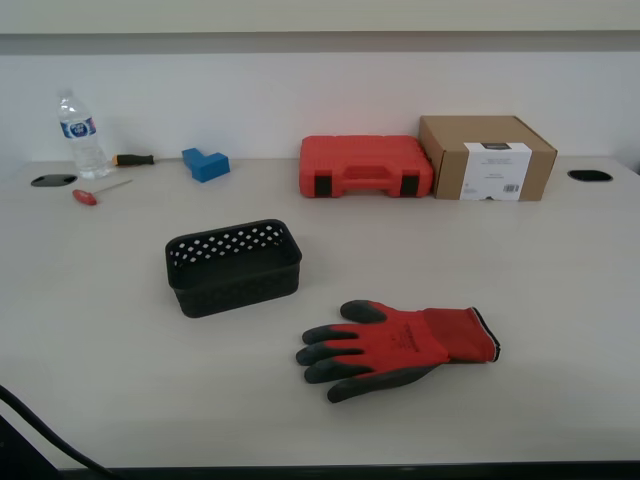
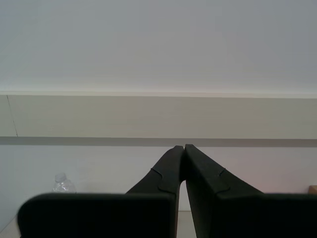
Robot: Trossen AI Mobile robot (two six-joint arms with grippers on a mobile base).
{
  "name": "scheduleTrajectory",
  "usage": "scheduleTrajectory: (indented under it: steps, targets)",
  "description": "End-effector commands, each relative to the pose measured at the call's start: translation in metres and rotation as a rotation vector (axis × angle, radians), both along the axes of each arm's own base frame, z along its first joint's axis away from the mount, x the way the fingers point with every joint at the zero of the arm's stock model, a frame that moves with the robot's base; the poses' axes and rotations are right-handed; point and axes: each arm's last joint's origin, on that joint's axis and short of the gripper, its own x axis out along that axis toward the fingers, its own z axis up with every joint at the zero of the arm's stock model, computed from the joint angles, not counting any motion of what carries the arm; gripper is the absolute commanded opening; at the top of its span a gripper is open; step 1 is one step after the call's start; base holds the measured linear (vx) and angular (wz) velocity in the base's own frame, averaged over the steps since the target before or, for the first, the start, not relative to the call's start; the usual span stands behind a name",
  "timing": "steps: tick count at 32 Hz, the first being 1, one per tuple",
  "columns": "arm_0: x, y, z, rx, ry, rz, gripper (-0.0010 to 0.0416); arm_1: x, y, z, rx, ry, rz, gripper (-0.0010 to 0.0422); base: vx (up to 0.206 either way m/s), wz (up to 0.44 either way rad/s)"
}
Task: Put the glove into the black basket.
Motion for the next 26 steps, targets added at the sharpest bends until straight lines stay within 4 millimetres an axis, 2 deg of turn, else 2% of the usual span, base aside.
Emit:
scheduleTrajectory:
  steps: [1,26]
  targets:
    - [0.0,0.0,0.0005,0.0,-0.003,0.0,0.0001,0.0,0.0,0.0008,0.001,-0.006,0.001,0.0,0.0,0.0]
    - [0.0,0.0,0.0005,0.0,-0.003,0.0,0.0001,0.0,0.0001,0.0008,0.001,-0.006,0.002,0.0,0.0,0.0]
